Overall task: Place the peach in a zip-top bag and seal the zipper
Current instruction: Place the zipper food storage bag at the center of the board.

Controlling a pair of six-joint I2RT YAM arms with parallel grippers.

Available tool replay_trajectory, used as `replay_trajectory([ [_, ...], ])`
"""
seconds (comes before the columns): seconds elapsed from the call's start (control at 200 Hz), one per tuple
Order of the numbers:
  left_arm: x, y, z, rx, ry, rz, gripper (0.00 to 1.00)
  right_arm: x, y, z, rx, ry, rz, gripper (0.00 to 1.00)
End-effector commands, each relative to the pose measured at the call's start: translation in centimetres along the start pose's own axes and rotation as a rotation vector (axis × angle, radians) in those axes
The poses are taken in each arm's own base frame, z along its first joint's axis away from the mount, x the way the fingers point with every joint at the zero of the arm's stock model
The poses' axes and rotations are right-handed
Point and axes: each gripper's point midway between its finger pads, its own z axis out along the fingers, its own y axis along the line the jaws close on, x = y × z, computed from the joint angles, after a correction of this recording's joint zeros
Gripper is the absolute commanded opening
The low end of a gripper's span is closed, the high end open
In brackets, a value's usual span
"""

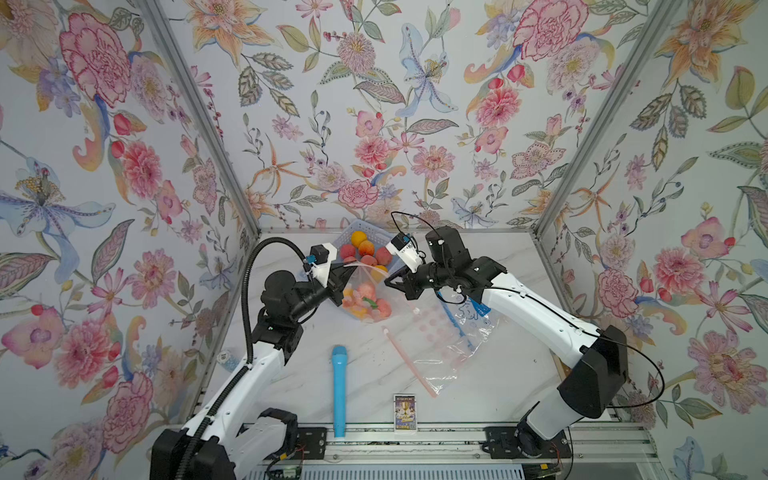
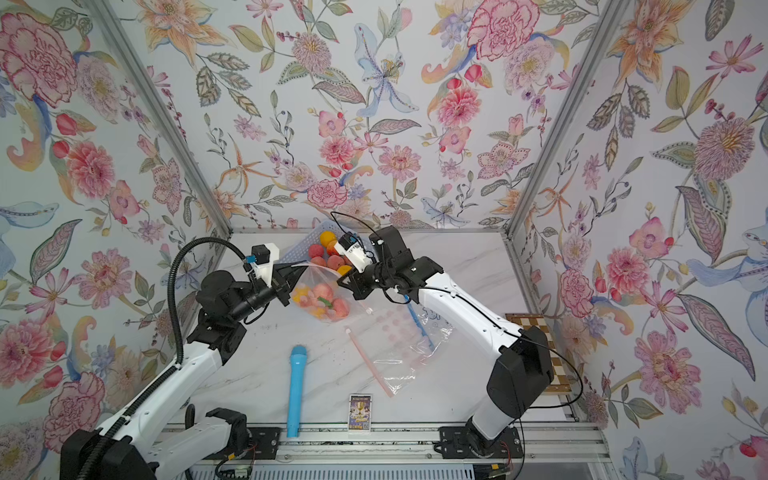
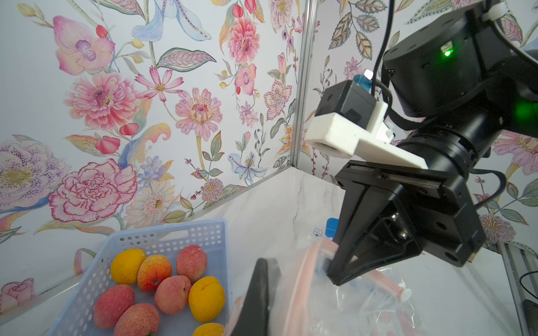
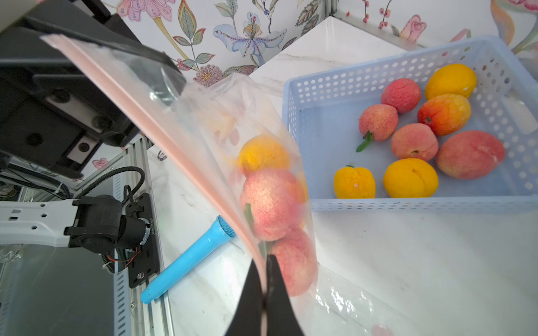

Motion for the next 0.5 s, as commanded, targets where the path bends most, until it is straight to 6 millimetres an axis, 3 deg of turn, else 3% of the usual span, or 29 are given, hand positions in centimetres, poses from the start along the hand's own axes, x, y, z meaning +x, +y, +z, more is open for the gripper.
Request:
replay_trajectory([
  [0.0, -1.9, 0.6, -0.2, -0.037, -0.045, 0.002, 0.28, -1.3, -1.1, -1.1, 0.085, -0.047, 0.018, 0.00],
  [0.085, -2.4, 1.1, -0.4, -0.073, -0.045, -0.019, 0.76, -1.9, -2.2, -2.4, 0.158, -0.070, 0.049, 0.00],
  [0.14, -2.8, 1.4, -0.6, -0.098, -0.052, -0.032, 0.98, -2.3, -3.3, -3.7, 0.216, -0.085, 0.086, 0.00],
  [0.35, -5.0, 1.3, -1.7, -0.131, -0.100, -0.051, 0.99, -3.5, -8.2, -10.0, 0.437, -0.152, 0.246, 0.00],
  [0.37, -5.1, 1.3, -1.7, -0.134, -0.103, -0.054, 0.99, -3.5, -9.5, -11.3, 0.481, -0.166, 0.262, 0.00],
  [0.496, -5.6, 1.1, -2.0, -0.133, -0.120, -0.077, 0.99, -4.0, -12.8, -15.4, 0.619, -0.202, 0.300, 0.00],
])
